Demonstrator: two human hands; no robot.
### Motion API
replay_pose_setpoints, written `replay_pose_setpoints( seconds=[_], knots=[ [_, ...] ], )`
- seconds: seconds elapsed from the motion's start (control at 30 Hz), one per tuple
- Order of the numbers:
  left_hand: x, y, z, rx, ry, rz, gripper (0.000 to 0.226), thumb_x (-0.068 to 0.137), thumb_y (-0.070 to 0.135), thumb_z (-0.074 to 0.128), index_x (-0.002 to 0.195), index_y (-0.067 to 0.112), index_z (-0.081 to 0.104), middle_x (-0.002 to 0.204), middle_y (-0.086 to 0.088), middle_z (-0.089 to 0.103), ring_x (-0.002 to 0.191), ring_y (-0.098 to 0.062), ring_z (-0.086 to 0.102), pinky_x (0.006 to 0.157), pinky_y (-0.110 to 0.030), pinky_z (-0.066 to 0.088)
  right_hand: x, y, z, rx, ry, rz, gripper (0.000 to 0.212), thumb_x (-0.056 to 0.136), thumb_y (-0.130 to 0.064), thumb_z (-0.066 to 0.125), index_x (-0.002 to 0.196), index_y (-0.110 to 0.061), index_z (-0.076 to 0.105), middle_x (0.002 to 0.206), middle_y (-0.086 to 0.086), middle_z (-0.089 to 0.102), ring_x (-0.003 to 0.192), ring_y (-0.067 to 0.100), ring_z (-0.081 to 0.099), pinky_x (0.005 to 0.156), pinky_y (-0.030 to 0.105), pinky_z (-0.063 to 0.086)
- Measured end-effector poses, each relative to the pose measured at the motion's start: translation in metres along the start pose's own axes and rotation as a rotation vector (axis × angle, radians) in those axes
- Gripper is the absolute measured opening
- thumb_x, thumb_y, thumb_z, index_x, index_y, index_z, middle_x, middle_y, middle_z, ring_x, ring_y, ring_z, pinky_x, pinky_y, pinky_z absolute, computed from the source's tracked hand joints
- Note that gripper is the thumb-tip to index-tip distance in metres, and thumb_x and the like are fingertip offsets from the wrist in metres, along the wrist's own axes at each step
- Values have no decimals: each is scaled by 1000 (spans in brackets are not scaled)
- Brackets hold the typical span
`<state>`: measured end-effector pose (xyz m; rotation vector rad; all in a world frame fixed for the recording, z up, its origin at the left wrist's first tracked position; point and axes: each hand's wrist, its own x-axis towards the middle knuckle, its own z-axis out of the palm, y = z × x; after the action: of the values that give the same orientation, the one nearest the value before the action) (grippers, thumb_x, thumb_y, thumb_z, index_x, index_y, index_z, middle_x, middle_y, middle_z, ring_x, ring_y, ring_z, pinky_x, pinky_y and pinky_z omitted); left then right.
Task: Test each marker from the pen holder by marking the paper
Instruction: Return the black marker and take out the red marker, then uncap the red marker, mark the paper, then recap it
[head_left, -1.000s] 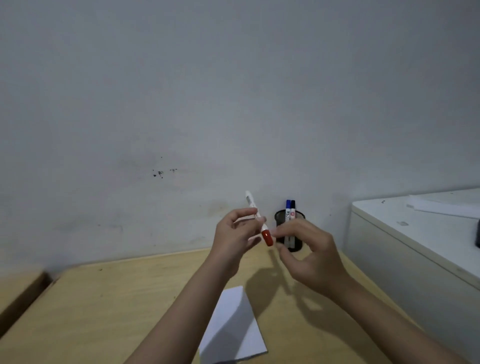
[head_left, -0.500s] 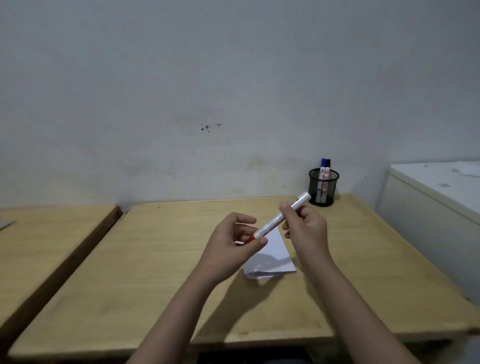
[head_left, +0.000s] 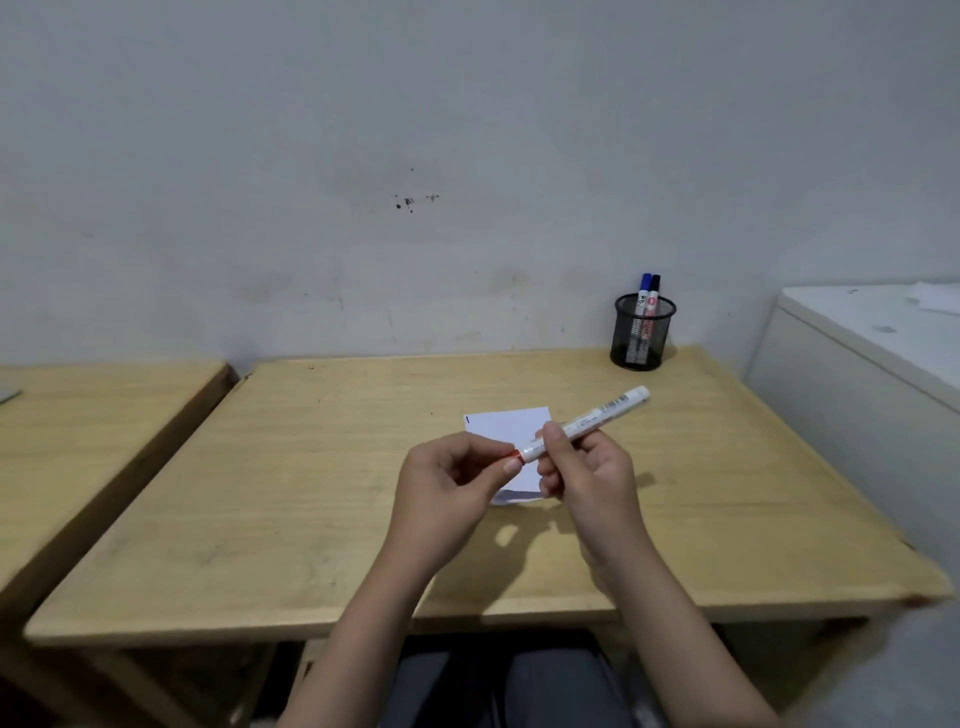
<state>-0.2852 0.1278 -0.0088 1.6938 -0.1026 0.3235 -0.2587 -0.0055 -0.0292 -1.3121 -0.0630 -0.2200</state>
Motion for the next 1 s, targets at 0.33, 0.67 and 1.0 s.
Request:
replay_pose_setpoints(
  seconds=[0.33,0.67,1.0],
  knots=[
    [15,0,-2,-212,-132,-224,19,83,4,62,69,9,74,60,-4,71,53,-9,59,58,-19,52,8,4,-6,26,-66,-114,27,77,-32,61,82,-6,61,53,-7,58,51,6,49,54,20,45],
    [100,-32,-32,102,-39,-324,17,76,-1,69,84,14,71,75,0,69,72,-12,60,70,-23,46,51,-6,-41,134,55,-130,31,72,-36,67,85,-8,62,56,-6,59,54,7,51,54,20,46],
    [187,-100,-5,417,-34,-238,42,69,-10,61,108,7,62,85,-8,65,71,-9,62,51,-2,42,76,18,-41,13,38,-102,27,74,-30,63,86,-6,62,57,-6,63,55,5,53,55,20,47]
  ],
)
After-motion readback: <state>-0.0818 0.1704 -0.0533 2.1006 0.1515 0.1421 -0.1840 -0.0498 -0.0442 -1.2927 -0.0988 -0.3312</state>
